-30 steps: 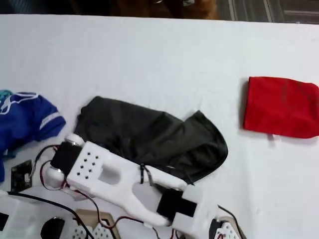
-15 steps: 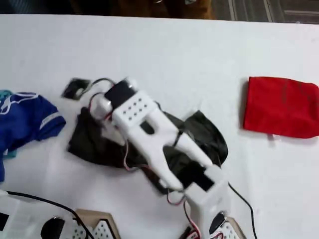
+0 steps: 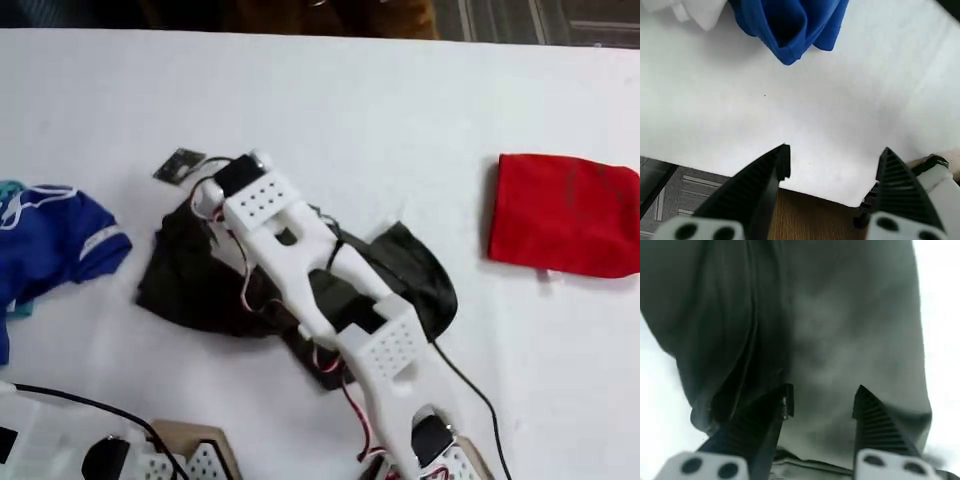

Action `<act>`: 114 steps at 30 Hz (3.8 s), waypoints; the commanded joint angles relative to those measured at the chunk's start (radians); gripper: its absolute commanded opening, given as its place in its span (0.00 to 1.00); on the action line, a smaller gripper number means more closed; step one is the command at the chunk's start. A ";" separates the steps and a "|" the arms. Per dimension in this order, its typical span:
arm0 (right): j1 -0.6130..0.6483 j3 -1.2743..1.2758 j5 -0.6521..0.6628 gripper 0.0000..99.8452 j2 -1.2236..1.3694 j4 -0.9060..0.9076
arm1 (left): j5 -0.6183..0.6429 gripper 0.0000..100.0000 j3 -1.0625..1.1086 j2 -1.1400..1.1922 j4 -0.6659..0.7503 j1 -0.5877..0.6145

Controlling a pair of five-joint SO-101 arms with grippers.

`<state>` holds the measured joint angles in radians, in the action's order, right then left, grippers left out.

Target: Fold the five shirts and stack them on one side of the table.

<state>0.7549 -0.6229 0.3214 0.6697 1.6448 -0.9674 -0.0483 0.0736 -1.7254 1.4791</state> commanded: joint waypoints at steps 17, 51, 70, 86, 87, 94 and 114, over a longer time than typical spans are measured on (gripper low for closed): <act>0.102 -0.161 -0.012 0.20 -0.036 0.105 | -0.006 0.29 -0.002 -0.048 -0.002 -0.014; 0.153 -0.170 -0.011 0.02 0.116 0.124 | -0.006 0.29 -0.002 -0.048 -0.002 -0.014; -0.022 -0.184 0.229 0.02 -0.607 0.122 | -0.003 0.29 -0.004 -0.054 -0.011 -0.101; 0.113 0.028 0.293 0.02 -0.814 0.119 | 0.060 0.29 -0.013 -0.055 -0.014 -0.215; 0.108 0.026 0.293 0.02 -0.812 0.119 | 0.060 0.29 -0.013 -0.055 -0.020 -0.224; 0.068 0.025 0.295 0.02 -0.812 0.120 | 0.064 0.29 -0.064 -0.057 -0.060 -0.370; 0.013 0.546 0.345 0.02 -0.455 0.127 | 0.318 0.29 -0.243 -0.055 -0.060 -0.945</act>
<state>0.7518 -0.1427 0.6252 0.2156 1.7476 -0.6575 -0.2524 0.0736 -1.7699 0.5846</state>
